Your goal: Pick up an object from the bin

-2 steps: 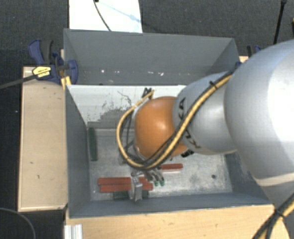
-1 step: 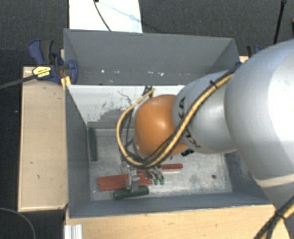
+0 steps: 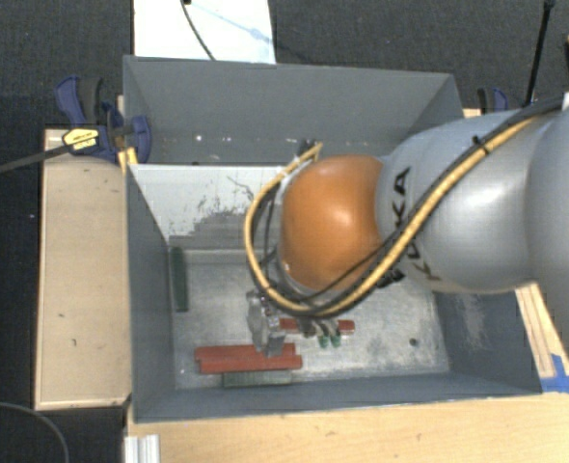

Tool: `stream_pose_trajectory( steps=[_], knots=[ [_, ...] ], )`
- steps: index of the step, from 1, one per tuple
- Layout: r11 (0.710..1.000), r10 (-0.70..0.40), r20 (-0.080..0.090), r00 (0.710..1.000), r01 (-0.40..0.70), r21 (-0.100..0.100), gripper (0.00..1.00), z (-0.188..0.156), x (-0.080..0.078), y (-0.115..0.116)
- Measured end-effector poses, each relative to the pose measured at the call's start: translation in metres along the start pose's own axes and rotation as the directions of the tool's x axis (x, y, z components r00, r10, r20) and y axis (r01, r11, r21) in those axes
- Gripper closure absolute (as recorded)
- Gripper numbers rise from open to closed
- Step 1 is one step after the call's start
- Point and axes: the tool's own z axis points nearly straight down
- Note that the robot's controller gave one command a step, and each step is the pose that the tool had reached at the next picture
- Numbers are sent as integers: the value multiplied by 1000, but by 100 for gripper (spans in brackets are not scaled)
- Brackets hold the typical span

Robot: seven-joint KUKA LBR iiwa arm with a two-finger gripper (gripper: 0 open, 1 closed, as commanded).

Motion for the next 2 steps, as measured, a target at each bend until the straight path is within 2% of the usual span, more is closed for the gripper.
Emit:
stream_pose_trajectory(
  steps=[1,2],
  knots=[
    [1000,3,-7,1000,-3,1,0,4,1,0],
    [999,34,-13,999,-34,2,0,96,-14,-42]
  ],
)
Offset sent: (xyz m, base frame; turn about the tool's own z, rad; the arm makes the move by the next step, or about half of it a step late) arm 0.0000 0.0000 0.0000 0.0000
